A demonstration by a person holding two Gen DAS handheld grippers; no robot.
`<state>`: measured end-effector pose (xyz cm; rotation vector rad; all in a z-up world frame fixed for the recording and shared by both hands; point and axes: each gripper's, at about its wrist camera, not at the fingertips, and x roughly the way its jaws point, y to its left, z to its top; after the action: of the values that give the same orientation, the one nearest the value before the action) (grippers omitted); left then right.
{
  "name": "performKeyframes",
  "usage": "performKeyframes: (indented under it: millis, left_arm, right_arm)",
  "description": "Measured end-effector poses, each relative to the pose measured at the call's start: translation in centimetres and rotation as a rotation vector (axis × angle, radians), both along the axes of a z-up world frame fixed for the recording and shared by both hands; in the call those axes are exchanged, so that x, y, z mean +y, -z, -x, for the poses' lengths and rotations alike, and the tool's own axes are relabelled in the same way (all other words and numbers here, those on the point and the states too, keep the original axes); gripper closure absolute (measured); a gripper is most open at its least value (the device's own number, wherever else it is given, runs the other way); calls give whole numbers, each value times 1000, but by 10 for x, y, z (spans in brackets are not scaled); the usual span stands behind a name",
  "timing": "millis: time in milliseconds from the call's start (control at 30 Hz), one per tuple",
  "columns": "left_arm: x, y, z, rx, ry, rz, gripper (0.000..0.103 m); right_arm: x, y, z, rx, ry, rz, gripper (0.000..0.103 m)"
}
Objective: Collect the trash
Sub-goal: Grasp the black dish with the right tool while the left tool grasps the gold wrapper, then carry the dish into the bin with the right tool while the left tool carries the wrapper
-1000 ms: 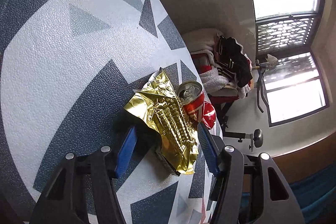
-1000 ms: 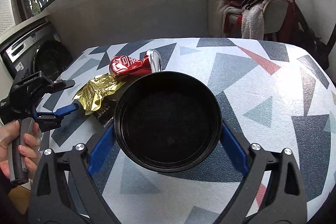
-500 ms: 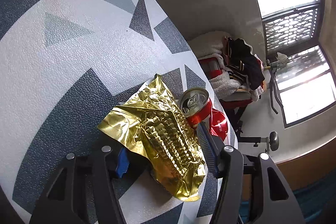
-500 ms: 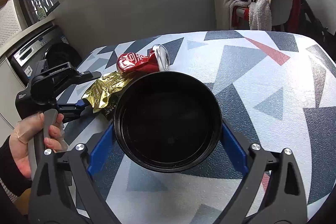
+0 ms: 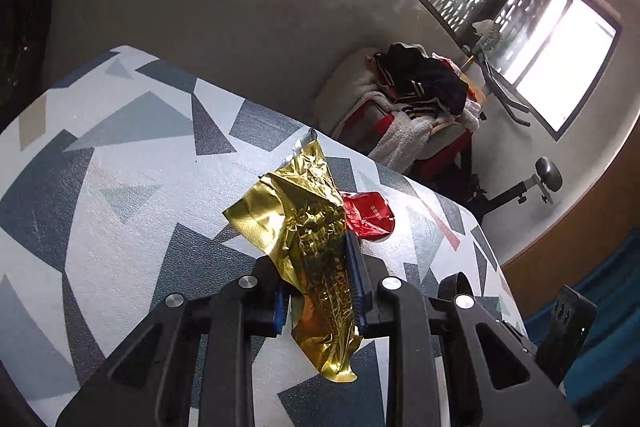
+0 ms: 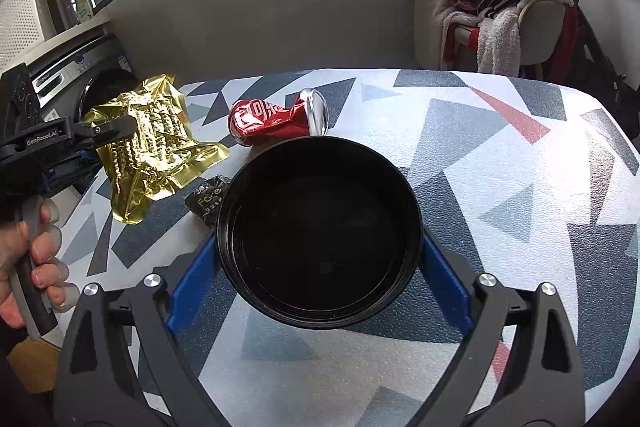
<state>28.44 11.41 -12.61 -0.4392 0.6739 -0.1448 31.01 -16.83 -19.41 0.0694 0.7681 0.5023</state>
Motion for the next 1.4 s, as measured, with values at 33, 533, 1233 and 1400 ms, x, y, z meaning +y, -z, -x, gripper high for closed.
performKeyframes:
  millis: [33,533,1233,1400]
  left_arm:
    - [-4,-8,8,-13,28,-39,79]
    - [-69,-31,159,-17,267,-205,79]
    - [-157,46,299,-18,586,-481,78]
    - [-162,58,303,-22,604,-541,66]
  right_arm:
    - [-1,-5,5,-8,-2,-2,11]
    - [-39,-57,135,-82,-82,27,11]
    - [-98,-24,260,-59,-19,2,11]
    - [-96,-17,265,-47,-26,-5,11]
